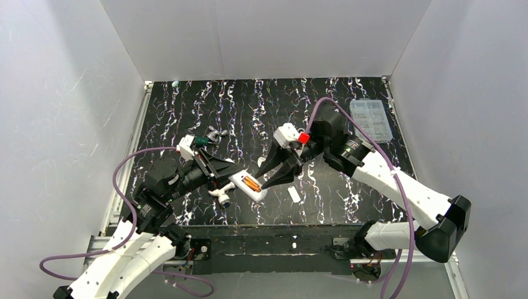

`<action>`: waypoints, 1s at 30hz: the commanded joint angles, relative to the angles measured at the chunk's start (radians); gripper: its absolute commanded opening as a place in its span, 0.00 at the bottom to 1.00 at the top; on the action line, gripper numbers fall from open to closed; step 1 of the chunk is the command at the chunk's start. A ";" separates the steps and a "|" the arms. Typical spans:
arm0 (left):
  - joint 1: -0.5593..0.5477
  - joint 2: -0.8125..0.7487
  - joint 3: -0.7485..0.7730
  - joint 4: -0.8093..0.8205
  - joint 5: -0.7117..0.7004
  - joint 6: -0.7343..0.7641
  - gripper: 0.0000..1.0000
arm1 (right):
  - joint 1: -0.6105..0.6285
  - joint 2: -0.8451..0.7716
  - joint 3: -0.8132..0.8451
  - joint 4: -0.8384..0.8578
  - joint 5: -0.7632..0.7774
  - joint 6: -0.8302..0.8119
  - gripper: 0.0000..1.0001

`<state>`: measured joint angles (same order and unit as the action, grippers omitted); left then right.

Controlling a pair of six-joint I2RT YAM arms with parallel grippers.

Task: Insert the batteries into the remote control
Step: Load the battery into the remote control.

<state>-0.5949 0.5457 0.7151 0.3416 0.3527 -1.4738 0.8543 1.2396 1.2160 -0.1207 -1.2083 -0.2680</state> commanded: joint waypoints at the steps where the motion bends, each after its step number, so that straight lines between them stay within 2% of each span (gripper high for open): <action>1: 0.003 -0.018 0.015 0.044 0.025 0.003 0.00 | 0.013 0.002 0.050 -0.015 -0.034 -0.025 0.43; 30: 0.003 -0.031 0.009 0.047 0.017 0.007 0.00 | 0.031 0.058 0.077 -0.017 -0.047 -0.030 0.38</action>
<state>-0.5949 0.5282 0.7151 0.3302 0.3519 -1.4704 0.8795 1.2915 1.2423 -0.1398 -1.2346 -0.2916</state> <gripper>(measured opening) 0.251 0.382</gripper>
